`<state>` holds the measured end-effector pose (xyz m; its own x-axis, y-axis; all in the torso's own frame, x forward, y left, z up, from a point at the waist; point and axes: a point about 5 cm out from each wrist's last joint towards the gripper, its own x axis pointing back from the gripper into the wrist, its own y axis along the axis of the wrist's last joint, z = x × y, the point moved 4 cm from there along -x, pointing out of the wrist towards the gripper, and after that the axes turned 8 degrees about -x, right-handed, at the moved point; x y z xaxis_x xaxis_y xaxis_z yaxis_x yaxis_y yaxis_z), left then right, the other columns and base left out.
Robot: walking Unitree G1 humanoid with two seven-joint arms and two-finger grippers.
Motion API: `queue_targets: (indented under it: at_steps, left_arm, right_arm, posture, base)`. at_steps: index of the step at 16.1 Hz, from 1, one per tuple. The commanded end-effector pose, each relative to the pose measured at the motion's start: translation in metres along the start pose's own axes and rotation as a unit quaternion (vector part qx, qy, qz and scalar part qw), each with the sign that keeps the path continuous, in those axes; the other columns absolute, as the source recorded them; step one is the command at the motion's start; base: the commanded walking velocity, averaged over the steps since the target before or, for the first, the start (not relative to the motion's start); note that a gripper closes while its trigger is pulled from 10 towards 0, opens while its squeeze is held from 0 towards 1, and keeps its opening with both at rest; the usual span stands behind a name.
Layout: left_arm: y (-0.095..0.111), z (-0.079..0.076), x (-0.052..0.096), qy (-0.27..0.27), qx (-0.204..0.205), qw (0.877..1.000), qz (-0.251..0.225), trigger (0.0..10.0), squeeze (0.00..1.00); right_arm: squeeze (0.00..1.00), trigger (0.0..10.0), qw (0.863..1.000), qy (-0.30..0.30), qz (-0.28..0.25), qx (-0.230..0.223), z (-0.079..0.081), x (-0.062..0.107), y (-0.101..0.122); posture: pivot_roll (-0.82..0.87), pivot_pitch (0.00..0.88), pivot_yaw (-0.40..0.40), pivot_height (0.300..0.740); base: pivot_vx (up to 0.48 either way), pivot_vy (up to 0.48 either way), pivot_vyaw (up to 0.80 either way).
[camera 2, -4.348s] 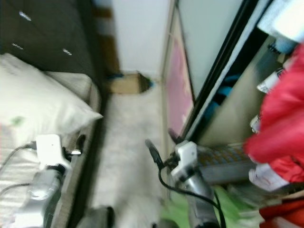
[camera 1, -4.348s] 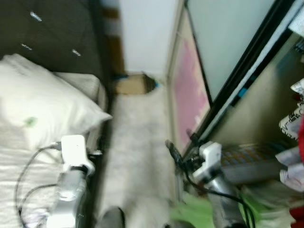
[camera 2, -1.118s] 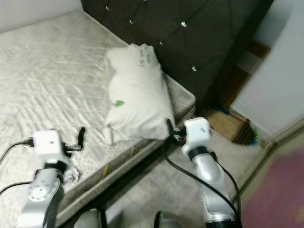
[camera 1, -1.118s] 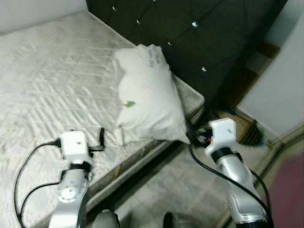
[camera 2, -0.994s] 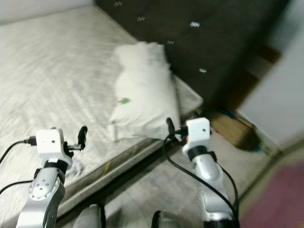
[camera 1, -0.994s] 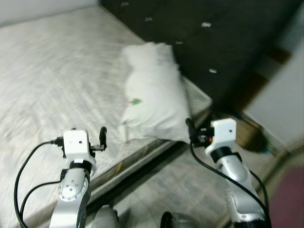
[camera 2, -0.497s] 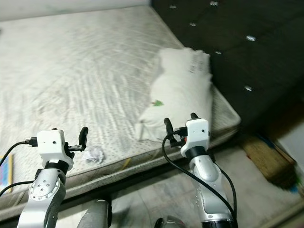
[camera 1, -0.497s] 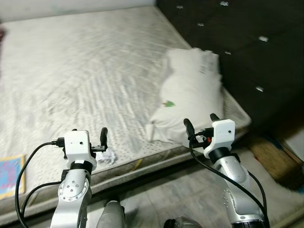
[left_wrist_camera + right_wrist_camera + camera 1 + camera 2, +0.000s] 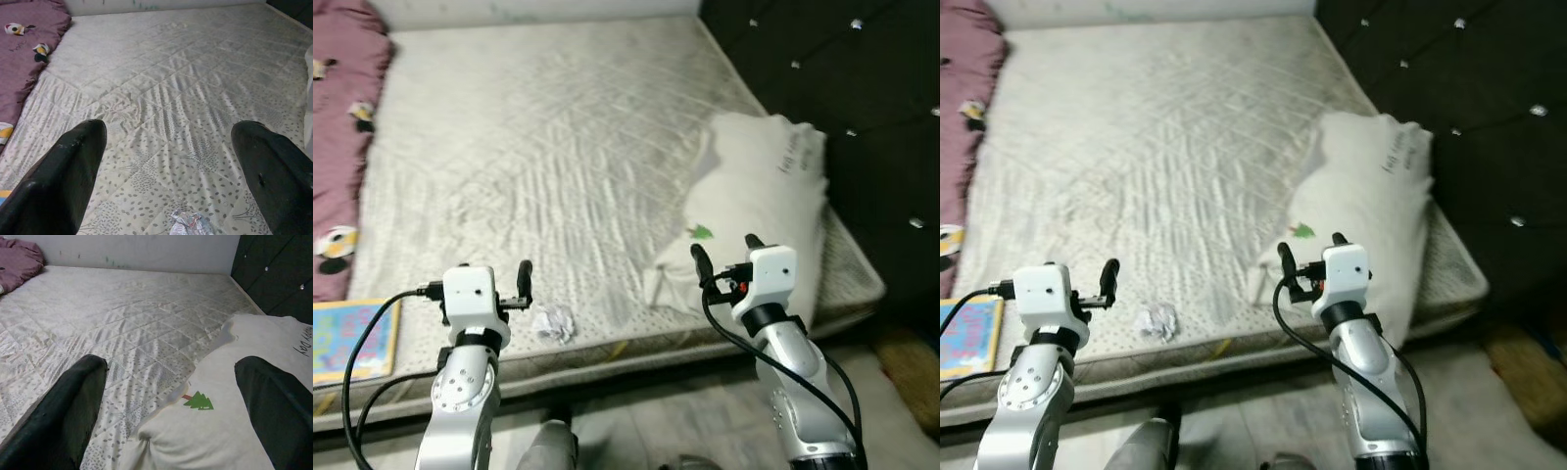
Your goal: Clean up the room
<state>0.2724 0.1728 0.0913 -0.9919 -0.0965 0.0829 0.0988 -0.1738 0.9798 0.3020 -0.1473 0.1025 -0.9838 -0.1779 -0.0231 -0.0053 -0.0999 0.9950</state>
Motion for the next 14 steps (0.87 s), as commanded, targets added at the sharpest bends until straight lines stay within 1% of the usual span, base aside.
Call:
queue_targets:
  at_steps: [1,3,5,9,11,12,14]
  left_arm:
    - [-0.0051,0.0007,0.0008,0.0,-0.007,1.0,0.008,10.0,0.0]
    - [-0.0055,0.001,0.0007,0.001,-0.007,1.0,0.009,10.0,0.0]
    - [-0.0057,0.0004,0.0008,0.002,-0.008,1.0,0.009,10.0,0.0]
    - [-0.0063,0.0012,0.0003,0.01,-0.008,1.0,0.01,10.0,0.0]
    - [-0.007,0.0018,0.0009,0.013,-0.004,1.0,0.011,10.0,0.0]
    - [-0.0088,0.0019,0.0013,0.012,-0.006,1.0,0.015,10.0,0.0]
    - [-0.0079,0.0007,0.0013,0.006,-0.01,1.0,0.012,10.0,0.0]
  right_arm:
    - [0.0,10.0,1.0,-0.007,-0.003,0.0,-0.0029,0.0005,0.002]
    - [0.0,10.0,1.0,-0.007,-0.002,0.0,-0.0031,0.0001,0.0019]
    - [0.0,10.0,1.0,-0.009,-0.002,0.0,-0.0038,-0.0004,0.002]
    - [0.0,10.0,1.0,-0.015,-0.004,-0.007,-0.0059,-0.0017,0.0029]
    - [0.0,10.0,1.0,-0.007,-0.005,0.001,-0.0042,-0.0015,0.0032]
    - [0.0,10.0,1.0,-0.005,-0.006,-0.001,-0.0018,-0.0015,0.0027]
    - [0.0,10.0,1.0,-0.011,-0.008,-0.002,-0.0025,-0.002,0.0029]
  posture:
    - [0.03,0.13,-0.075,0.74]
    - [0.03,0.131,-0.077,0.74]
    - [0.03,0.13,-0.079,0.74]
    - [0.03,0.13,-0.082,0.74]
    - [0.03,0.13,-0.084,0.74]
    - [0.03,0.13,-0.083,0.74]
    - [0.03,0.132,-0.078,0.74]
  base:
    - [0.0,0.0,0.75]
    - [0.0,0.0,0.66]
    - [0.0,0.0,0.43]
    - [0.0,0.0,0.0]
    - [0.0,0.0,0.0]
    - [0.0,0.0,0.8]
    - [0.0,0.0,0.8]
